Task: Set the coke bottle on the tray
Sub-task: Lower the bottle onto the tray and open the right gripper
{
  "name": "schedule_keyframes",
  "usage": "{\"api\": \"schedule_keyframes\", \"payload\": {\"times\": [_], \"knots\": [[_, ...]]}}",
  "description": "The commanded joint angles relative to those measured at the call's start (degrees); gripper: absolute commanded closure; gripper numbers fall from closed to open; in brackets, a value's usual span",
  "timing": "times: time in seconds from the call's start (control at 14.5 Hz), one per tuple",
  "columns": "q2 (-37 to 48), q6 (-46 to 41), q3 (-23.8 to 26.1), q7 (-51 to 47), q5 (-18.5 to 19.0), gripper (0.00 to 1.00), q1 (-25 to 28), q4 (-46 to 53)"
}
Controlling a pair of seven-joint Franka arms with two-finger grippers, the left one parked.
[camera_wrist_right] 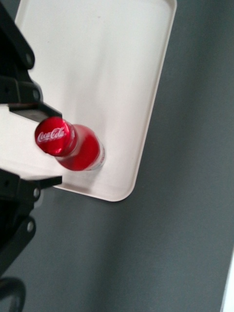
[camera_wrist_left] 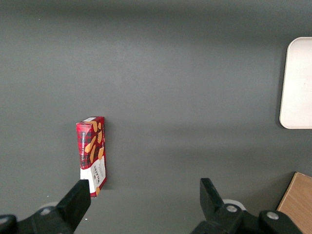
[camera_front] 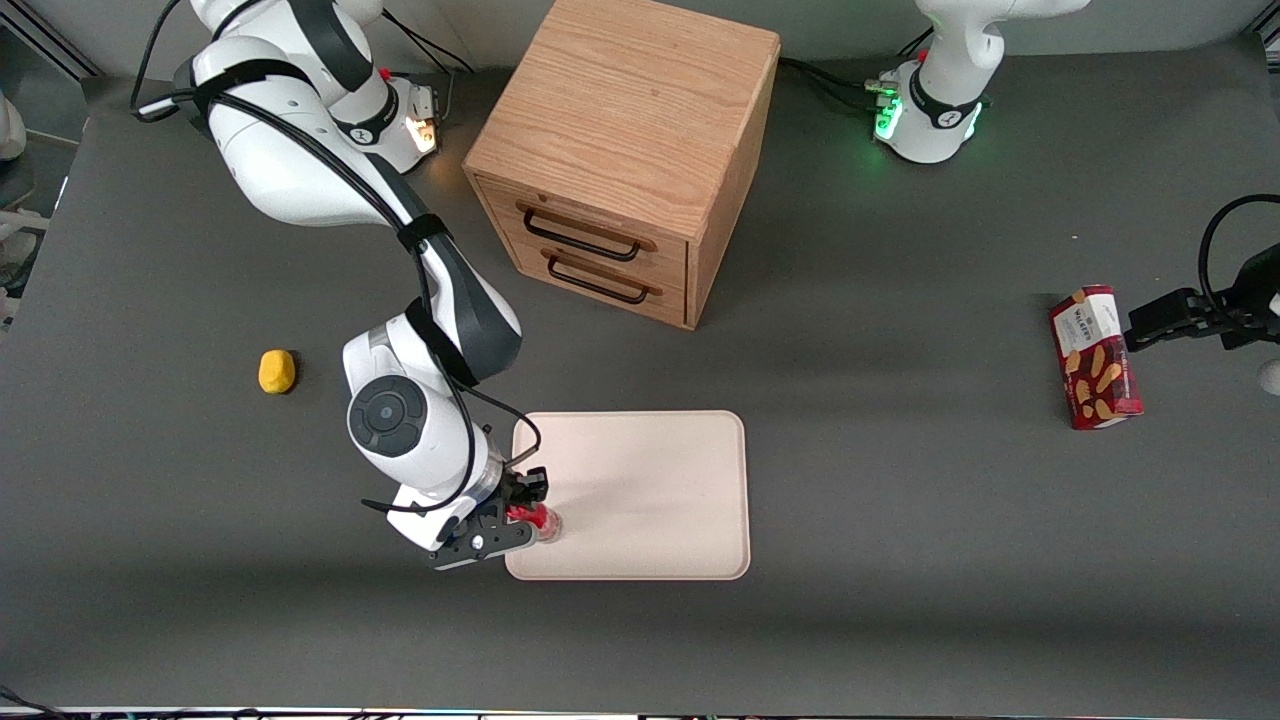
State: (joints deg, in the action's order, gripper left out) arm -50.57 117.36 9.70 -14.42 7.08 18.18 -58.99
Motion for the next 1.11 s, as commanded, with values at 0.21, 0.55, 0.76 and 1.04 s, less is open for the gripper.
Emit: {"api": "schedule_keyframes", "payload": {"times": [0.21,0.55,0.76,1.04], "knots": [[0.1,4.5,0.1,-1.8,1.2,0.00,-0.2,-1.9],[0.2,4.9,0.1,-1.8,1.3,0.00,-0.2,-1.9],[1.5,4.4,0.1,-2.0,1.1,0.00,-0.8,-1.9],[8.9,-2.6,-1.0,-2.6,-3.1,0.00,-1.8,-4.6]]}}
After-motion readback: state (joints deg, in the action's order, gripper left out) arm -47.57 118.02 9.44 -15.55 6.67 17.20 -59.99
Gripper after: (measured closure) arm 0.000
